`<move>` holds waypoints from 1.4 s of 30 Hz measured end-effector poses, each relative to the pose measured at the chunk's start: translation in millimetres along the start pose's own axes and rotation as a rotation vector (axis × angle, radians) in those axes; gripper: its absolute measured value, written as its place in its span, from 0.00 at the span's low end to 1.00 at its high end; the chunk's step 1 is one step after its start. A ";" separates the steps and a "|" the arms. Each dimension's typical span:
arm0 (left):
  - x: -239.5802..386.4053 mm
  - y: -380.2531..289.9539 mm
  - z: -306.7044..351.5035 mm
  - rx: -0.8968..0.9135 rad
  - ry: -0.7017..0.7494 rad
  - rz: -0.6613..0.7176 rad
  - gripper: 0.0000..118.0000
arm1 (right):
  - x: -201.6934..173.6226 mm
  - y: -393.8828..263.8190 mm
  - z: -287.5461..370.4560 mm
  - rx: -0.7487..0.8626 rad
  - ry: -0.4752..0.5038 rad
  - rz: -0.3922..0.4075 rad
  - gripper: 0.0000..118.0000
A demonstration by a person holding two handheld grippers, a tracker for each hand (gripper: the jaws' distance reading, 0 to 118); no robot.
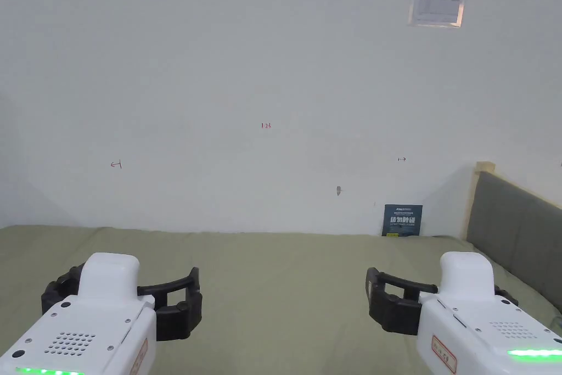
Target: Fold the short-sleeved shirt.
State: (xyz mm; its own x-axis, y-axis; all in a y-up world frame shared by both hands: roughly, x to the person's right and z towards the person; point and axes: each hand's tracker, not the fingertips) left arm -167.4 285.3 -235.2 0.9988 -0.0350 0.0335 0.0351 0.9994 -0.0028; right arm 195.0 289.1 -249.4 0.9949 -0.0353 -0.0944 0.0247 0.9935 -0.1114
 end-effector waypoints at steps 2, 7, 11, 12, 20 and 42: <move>-0.5 0.2 -0.1 0.001 0.000 0.006 1.00 | 2.3 -0.2 -0.9 -0.004 0.011 -0.006 1.00; -1.1 -4.0 -3.3 -0.013 -0.003 0.004 1.00 | -1.2 7.3 -1.1 -0.037 -0.065 -0.036 1.00; -1.3 -5.7 -4.5 -0.012 -0.005 -0.003 1.00 | -3.6 10.6 -1.1 -0.035 -0.123 -0.016 1.00; -1.2 -6.0 -4.5 -0.011 -0.005 -0.003 1.00 | -2.2 8.6 -1.8 -0.032 -0.126 -0.016 1.00; -5.1 -14.5 -11.7 -0.021 0.002 0.005 1.00 | 1.0 2.9 -1.5 -0.014 -0.061 -0.056 1.00; 3.7 -12.4 -9.5 -0.019 -0.007 0.003 1.00 | -9.5 -12.0 6.9 0.069 0.025 0.113 1.00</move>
State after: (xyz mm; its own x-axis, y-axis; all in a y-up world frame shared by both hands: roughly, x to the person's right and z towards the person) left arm -163.8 272.7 -244.6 0.9987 -0.0322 0.0407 0.0331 0.9992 -0.0224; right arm 185.9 278.2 -240.3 0.9890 0.0756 -0.1270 -0.0801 0.9963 -0.0307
